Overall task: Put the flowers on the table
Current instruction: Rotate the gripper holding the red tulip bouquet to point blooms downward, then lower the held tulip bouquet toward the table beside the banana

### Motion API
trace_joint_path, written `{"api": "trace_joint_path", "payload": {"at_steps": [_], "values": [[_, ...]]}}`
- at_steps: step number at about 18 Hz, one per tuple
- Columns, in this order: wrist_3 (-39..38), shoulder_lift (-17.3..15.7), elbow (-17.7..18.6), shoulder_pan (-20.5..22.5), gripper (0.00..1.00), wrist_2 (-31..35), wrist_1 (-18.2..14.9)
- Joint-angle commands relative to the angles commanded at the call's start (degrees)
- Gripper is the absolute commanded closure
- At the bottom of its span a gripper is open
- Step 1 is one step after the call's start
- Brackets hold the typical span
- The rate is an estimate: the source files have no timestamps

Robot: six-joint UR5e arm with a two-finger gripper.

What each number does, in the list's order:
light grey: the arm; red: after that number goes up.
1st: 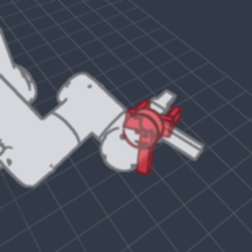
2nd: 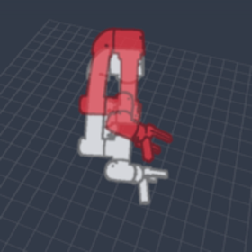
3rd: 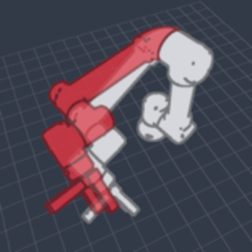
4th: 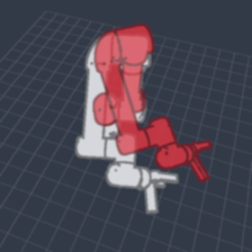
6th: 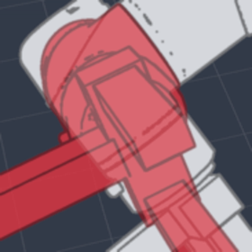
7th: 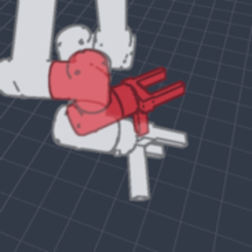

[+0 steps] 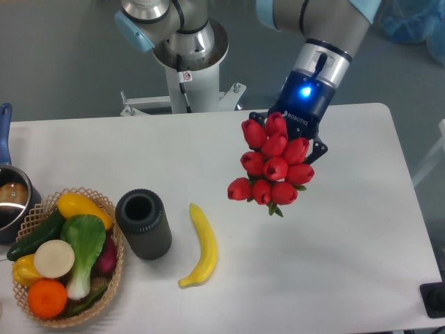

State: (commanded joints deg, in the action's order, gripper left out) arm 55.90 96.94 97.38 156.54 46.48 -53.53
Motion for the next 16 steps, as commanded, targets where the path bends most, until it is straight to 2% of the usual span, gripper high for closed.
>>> {"api": "trace_joint_path", "payload": {"at_steps": [6,12,16], "values": [[-1.05,1.05,0.17,-4.57,0.69,15.99,-0.17],[-1.67,2.11,1.05,-4.84,0.69,17.33,-0.44],[-2.11,2.11,3.86,-4.75,0.67,17.51,-0.44]]}}
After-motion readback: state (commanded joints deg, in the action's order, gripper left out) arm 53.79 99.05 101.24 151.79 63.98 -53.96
